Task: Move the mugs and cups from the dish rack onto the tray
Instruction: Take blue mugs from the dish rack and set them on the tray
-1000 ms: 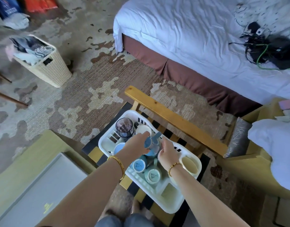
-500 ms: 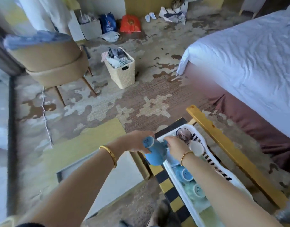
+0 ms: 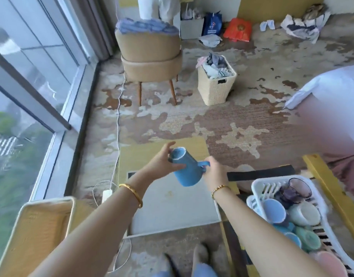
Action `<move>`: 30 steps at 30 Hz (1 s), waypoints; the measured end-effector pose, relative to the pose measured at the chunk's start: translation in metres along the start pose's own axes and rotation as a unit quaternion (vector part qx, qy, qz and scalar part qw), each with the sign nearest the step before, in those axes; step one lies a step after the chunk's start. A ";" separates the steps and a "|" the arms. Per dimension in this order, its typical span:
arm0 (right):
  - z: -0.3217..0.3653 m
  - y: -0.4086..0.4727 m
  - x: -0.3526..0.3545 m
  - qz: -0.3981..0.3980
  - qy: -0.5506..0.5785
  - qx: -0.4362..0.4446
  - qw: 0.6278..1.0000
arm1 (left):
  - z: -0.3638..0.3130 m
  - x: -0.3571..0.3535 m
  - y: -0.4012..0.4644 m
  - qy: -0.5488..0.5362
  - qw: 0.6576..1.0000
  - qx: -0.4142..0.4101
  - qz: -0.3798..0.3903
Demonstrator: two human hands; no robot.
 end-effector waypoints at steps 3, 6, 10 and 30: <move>0.001 0.004 -0.037 -0.014 0.072 -0.012 0.997 | 0.044 0.005 0.010 -0.122 0.988 0.063 -0.064; -0.004 0.011 -0.089 0.002 0.128 -0.007 0.992 | 0.096 0.003 0.021 -0.152 0.978 0.089 -0.112; -0.030 0.024 -0.162 0.023 0.172 -0.010 0.985 | 0.162 0.001 0.044 -0.146 0.972 0.088 -0.160; -0.063 -0.053 -0.213 -0.026 0.205 0.139 0.968 | 0.210 0.002 -0.043 -0.017 0.953 -0.105 -0.284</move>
Point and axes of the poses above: each hand's wrist, its own y-axis towards the middle knuckle, its own x-axis out of the back of the hand, z = x × y, the point moved 10 cm from there along y, towards the middle knuckle, and after that the axes turned 9 degrees about -z, right-handed, at the moved point
